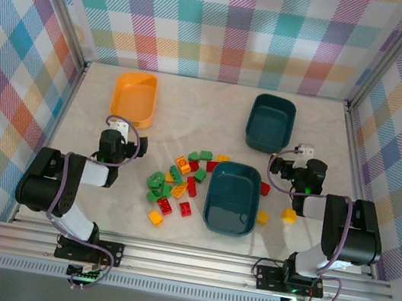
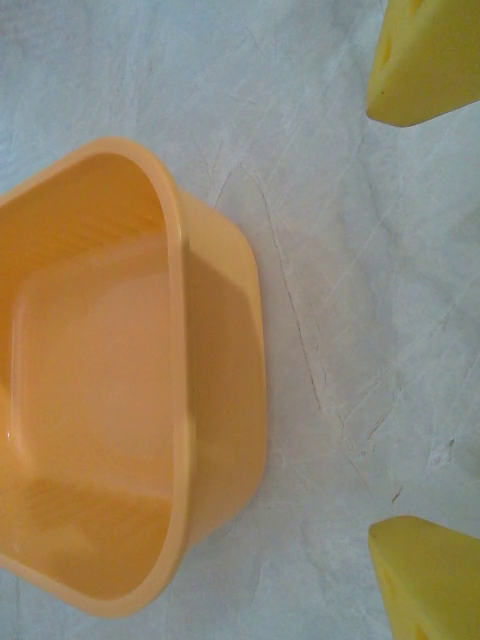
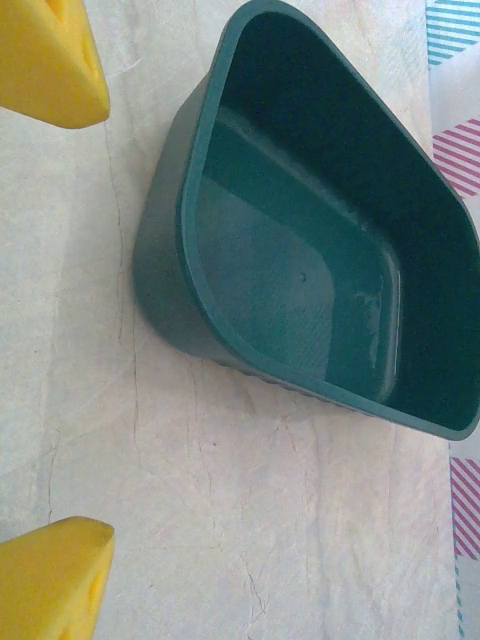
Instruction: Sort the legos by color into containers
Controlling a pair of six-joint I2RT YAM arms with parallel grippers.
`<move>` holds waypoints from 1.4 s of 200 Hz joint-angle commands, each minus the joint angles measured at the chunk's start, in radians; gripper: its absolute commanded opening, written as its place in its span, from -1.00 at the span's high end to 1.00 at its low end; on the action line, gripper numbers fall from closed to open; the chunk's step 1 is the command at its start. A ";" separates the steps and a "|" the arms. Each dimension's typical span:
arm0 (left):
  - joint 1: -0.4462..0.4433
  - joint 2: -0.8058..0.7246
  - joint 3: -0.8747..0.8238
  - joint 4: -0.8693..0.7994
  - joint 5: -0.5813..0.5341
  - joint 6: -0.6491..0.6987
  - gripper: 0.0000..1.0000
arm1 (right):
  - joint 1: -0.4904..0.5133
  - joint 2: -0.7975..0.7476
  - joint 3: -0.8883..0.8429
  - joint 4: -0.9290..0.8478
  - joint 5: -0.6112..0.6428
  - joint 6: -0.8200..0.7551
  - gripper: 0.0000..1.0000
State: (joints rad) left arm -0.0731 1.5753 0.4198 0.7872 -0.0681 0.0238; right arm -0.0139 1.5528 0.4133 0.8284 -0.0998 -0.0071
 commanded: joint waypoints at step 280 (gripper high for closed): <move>0.004 -0.801 0.136 -1.228 0.186 -0.806 -0.85 | 0.452 -0.371 0.265 -1.476 -0.011 0.574 0.26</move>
State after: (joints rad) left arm -0.0738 0.7303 0.5026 -0.4847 0.0818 -0.8001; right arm 0.4091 1.1397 0.6838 -0.6731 -0.0990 0.5457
